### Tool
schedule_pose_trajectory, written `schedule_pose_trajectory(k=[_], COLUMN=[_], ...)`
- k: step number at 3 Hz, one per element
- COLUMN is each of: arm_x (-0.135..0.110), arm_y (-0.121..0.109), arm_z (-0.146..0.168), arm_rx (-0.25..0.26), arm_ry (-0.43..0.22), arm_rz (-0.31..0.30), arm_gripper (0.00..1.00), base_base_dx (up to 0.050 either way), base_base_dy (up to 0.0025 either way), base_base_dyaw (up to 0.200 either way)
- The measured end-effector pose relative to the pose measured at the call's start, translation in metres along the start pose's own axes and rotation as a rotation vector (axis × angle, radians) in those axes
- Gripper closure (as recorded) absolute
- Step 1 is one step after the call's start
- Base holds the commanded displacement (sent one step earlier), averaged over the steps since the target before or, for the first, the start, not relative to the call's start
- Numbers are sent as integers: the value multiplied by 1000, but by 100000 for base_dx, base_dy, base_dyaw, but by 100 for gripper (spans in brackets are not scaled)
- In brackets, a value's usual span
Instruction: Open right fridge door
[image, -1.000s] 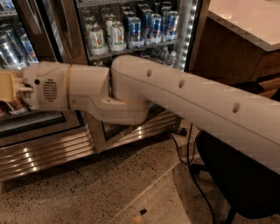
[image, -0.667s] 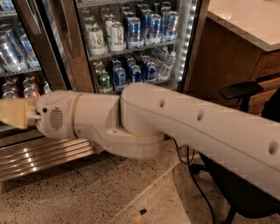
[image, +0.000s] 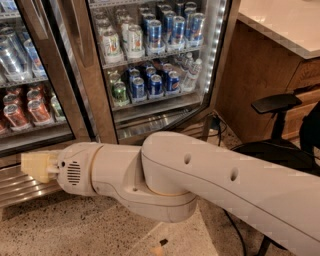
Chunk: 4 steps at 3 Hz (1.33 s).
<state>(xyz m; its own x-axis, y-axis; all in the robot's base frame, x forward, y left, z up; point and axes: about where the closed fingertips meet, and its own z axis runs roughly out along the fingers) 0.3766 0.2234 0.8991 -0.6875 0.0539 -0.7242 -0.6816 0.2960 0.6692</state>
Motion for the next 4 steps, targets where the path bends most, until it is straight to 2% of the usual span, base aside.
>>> schedule_pose_trajectory(k=[1,2,3,4], arm_x=[-2,-4,-18,-37], arm_y=[2,-9,-52,-99], arm_z=[0,7,23,38], arm_rx=[-3,-18,7,65], arm_ry=[-2,-32,-86,-117], arm_rz=[-3,10,23,12], arm_gripper=[100,100,100,100], base_base_dx=[0,0,0,0], base_base_dy=[0,0,0,0], base_base_dyaw=[0,0,0,0])
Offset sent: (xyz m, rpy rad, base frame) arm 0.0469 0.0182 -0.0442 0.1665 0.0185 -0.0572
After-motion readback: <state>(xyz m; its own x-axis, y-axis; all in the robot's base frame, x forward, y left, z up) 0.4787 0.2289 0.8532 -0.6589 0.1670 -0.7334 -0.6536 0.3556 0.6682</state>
